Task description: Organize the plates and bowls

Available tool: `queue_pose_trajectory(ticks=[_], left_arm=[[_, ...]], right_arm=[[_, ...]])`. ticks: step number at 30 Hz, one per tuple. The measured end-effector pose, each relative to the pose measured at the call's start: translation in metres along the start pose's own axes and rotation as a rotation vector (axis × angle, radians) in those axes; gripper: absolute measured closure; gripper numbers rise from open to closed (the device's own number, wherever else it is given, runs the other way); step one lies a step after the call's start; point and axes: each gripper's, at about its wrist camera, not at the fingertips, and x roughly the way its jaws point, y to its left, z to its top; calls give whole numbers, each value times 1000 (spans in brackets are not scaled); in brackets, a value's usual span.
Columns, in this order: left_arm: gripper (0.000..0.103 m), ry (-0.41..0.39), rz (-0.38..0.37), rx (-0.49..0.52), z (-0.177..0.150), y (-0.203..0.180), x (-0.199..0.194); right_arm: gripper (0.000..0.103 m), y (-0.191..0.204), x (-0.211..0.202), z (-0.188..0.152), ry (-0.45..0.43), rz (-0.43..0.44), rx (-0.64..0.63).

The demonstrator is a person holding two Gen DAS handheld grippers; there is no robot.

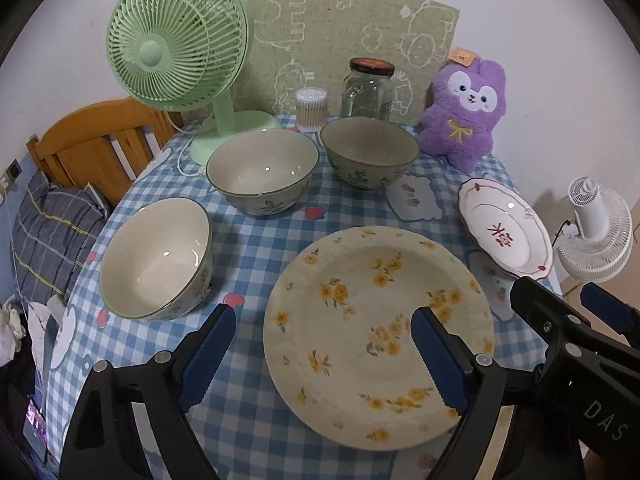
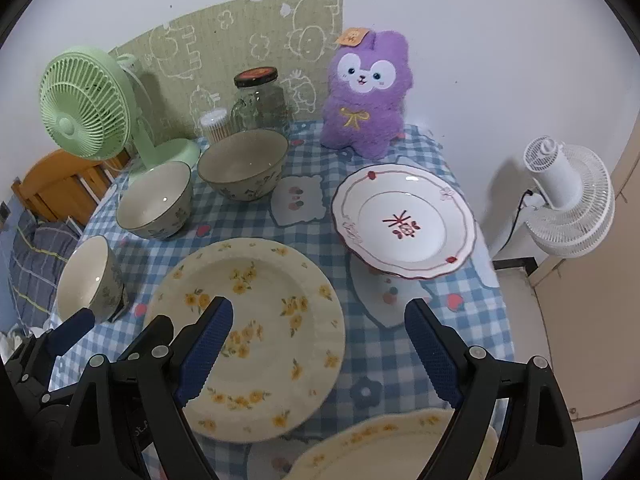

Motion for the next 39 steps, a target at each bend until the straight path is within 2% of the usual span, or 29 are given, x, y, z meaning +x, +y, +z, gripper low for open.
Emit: queue_pose_trajectory(ticks=[14, 21, 29, 34, 39], left_arm=[[16, 71, 16, -12, -1, 8, 60], [23, 118, 17, -20, -7, 9, 80], [30, 147, 18, -32, -10, 10, 94], [30, 138, 23, -25, -11, 8, 95], [29, 137, 29, -23, -11, 8, 96]], right_arm=[[14, 7, 65, -1, 91, -11, 4], [17, 7, 87, -7, 134, -13, 17], [19, 11, 102, -7, 155, -14, 9], [20, 8, 110, -7, 167, -2, 22], [27, 6, 117, -7, 189, 16, 45]])
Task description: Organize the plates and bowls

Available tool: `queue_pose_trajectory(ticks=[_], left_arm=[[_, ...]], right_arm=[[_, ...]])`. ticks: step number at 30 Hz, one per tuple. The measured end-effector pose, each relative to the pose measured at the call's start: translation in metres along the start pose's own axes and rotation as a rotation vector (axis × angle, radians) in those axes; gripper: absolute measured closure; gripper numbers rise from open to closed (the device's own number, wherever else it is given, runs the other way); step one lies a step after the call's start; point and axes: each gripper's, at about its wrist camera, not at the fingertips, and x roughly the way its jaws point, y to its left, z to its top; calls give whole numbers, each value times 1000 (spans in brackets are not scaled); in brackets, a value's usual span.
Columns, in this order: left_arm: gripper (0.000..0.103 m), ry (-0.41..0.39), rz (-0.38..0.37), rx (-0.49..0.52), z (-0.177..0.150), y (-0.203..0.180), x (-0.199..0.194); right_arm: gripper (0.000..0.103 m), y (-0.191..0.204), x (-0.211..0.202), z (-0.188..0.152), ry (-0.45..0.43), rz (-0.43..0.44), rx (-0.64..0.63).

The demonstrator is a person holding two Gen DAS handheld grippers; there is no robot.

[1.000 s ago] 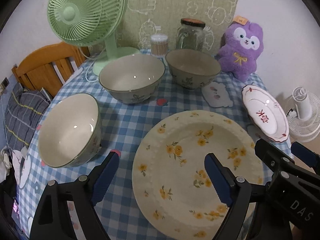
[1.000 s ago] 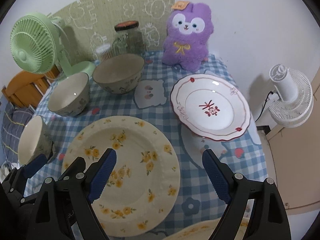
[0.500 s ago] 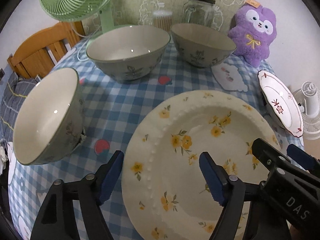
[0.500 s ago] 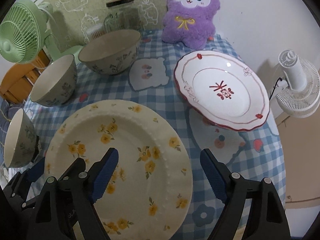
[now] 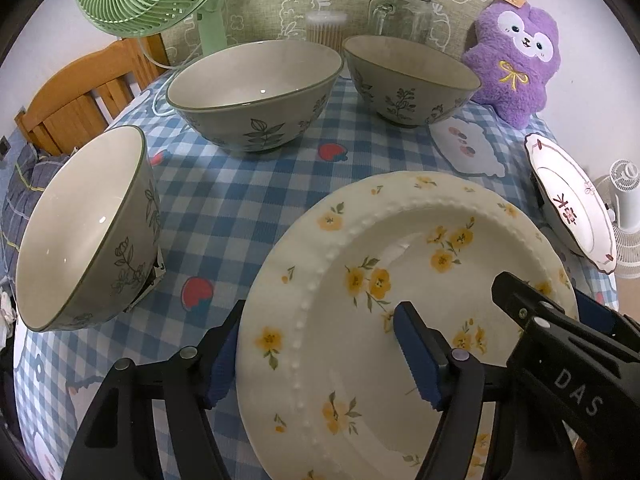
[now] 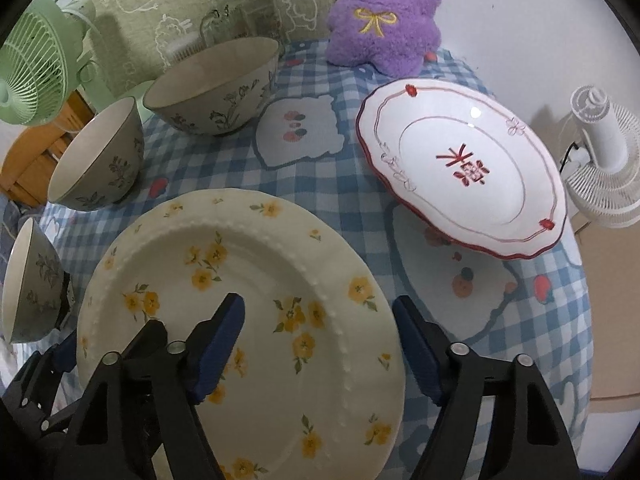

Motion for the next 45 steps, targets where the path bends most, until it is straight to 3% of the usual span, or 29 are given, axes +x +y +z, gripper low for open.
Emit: queue_pose_trajectory(ticks=[4, 9, 14, 22, 35, 45], left_arm=[[29, -1, 2, 2, 0, -1, 0], [30, -2, -6, 14, -1, 0, 0], [40, 15, -20, -48, 2, 10, 0], [41, 7, -10, 2, 0, 6, -1], [41, 27, -14, 9, -3, 8, -5], [42, 18, -5, 3, -2, 11, -16]], right_arm=[[30, 1, 1, 0, 7, -16, -8], [42, -1, 1, 1, 19, -38, -21], [42, 2, -1, -3, 17, -49, -58], [42, 0, 0, -2, 33, -38, -62], [42, 0, -4, -5, 73, -34, -52], [42, 4, -20, -9, 55, -24, -55]])
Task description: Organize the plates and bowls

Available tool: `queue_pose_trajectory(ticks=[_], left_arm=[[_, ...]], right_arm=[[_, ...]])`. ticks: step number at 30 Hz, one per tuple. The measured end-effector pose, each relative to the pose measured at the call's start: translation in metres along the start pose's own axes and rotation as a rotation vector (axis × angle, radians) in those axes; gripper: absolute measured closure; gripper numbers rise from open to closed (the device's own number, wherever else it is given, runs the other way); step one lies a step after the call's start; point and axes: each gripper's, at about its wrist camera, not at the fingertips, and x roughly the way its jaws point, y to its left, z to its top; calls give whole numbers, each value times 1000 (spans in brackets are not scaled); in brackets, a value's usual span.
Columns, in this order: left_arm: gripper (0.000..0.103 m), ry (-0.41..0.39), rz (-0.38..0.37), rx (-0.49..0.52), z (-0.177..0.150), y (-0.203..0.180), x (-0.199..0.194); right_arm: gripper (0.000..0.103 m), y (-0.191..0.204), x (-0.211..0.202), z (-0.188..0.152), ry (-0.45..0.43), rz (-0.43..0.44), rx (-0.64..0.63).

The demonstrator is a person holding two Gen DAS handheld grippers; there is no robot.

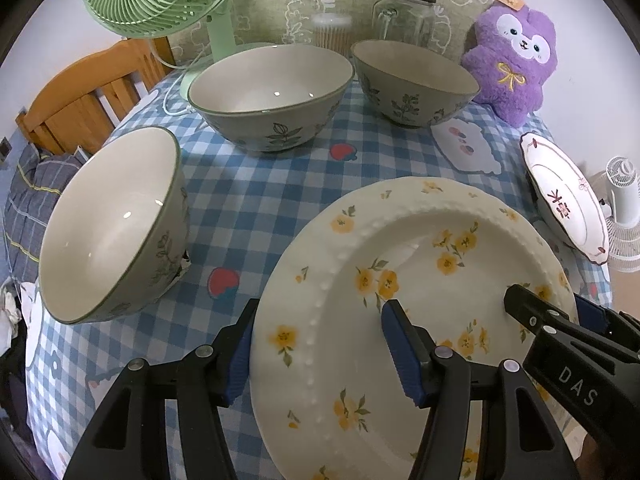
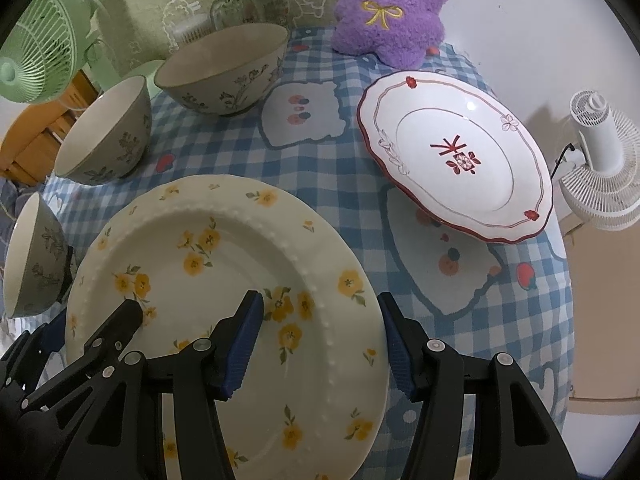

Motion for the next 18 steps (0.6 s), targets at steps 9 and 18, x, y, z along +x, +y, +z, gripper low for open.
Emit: queue_pose_trajectory(ticks=[9, 18], left_arm=[[42, -30, 1, 11, -3, -1, -19], [42, -63, -6, 19, -8, -5, -39]], right_arm=[[42, -1, -20, -3, -28, 4, -1], [42, -8, -44, -13, -62, 6, 4]])
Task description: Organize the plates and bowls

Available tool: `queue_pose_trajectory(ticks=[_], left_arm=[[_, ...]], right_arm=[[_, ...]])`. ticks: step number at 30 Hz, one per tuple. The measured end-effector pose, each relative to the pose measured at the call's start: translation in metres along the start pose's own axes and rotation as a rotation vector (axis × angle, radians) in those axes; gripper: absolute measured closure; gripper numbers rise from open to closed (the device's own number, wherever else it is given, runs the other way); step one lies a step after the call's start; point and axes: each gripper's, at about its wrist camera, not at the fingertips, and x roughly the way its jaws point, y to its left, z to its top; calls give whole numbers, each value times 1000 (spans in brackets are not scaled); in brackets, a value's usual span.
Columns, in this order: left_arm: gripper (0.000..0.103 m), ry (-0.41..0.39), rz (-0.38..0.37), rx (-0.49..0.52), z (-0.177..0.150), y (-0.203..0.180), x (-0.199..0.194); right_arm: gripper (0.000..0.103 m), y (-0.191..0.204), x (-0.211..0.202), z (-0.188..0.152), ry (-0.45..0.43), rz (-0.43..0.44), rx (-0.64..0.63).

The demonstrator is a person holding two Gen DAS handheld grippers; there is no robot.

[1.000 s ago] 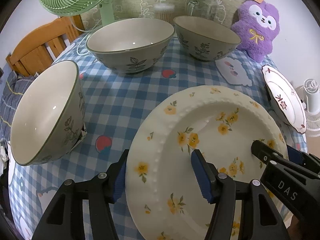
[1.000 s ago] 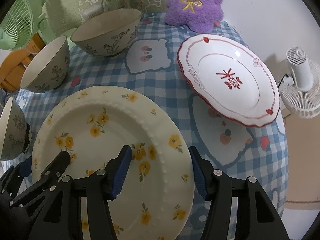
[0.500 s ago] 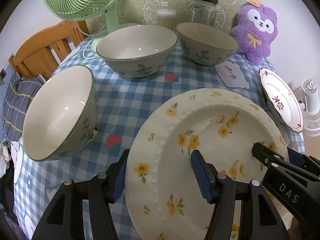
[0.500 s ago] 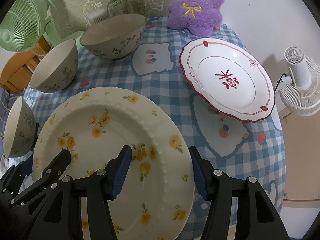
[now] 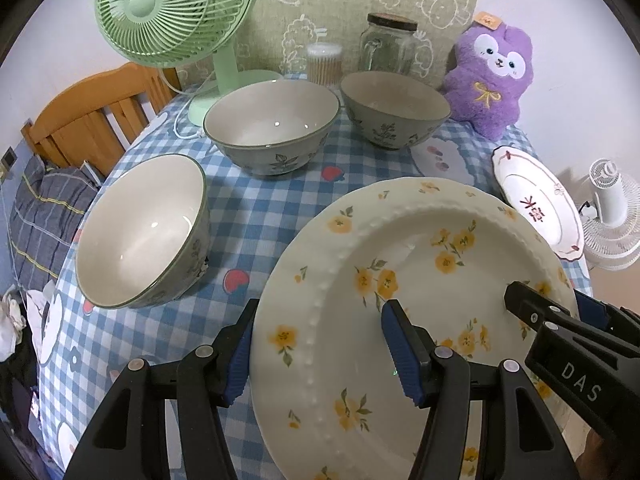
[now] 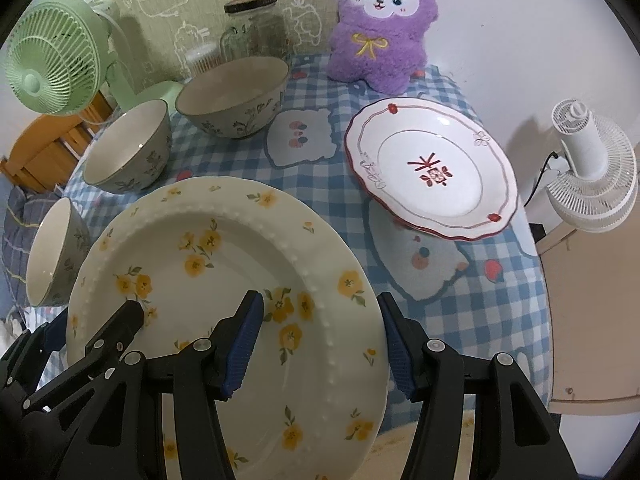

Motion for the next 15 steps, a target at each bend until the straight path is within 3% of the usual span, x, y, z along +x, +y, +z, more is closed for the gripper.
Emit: queue_pose_trajectory(ticks=[15], left_arm=[[42, -55, -25, 29, -20, -19, -42]], right_arm=[[42, -24, -45, -22, -52, -13, 43]])
